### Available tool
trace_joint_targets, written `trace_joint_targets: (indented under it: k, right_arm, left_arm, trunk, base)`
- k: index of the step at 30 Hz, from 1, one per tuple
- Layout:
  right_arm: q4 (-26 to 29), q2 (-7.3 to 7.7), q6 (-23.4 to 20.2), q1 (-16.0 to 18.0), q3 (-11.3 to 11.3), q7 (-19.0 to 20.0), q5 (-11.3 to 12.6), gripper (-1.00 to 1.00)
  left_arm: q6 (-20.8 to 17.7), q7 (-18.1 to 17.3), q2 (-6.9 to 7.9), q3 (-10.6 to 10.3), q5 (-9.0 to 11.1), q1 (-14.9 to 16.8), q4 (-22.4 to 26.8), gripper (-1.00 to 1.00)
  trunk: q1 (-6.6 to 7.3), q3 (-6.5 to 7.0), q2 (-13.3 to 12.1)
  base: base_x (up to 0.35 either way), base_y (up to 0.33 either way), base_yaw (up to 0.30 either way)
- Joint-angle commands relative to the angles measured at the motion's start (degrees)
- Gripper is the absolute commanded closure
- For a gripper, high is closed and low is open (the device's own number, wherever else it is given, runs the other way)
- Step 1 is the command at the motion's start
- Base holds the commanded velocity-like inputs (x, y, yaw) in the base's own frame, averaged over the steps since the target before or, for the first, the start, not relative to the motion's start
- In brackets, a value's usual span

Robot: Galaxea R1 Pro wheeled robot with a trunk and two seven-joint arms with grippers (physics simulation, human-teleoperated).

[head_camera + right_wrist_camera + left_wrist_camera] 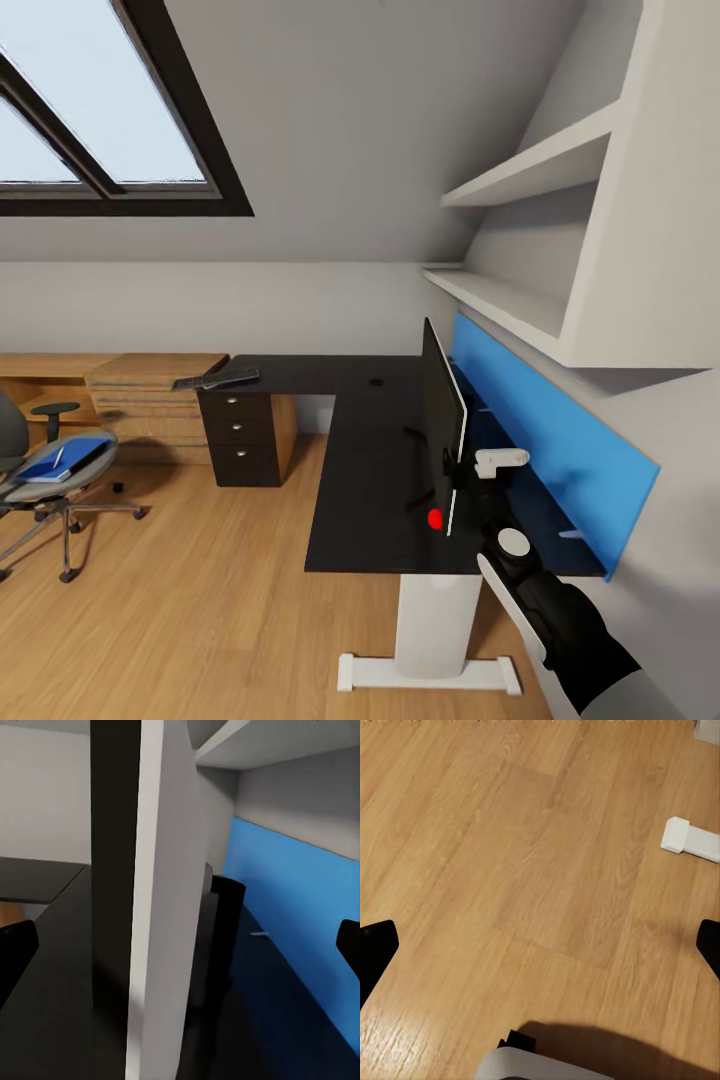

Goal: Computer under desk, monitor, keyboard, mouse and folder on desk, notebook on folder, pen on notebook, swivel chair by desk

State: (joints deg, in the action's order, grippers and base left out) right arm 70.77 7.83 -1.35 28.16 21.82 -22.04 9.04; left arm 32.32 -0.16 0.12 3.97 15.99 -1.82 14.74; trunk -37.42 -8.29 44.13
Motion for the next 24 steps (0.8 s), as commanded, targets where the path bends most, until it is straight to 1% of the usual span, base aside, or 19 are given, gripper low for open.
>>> trace_joint_targets:
  k: [1,13,24]
  right_arm:
    - [0.07,0.08,-0.14,0.08,0.24,-0.46,0.37,-1.0]
    - [0.07,0.08,-0.14,0.09,0.24,-0.46,0.37,-1.0]
    - [0.07,0.08,-0.14,0.07,0.24,-0.46,0.37,-1.0]
  left_arm:
    - [0.03,-0.02,-0.03,0.25,-0.17,-0.02,0.11,-1.0]
    - [0.09,-0.02,-0.03,0.25,-0.17,-0.02,0.11,-1.0]
    - [1.68,-0.02,-0.03,0.25,-0.17,-0.02,0.11,-1.0]
  trunk:
    - [-0.02,-0.06,0.06]
    - [-0.02,0.33,0.06]
    - [-0.02,0.7,0.06]
  base:
    - [0.0,0.0,0.0]
    - [0.0,0.0,0.0]
    - [0.0,0.0,0.0]
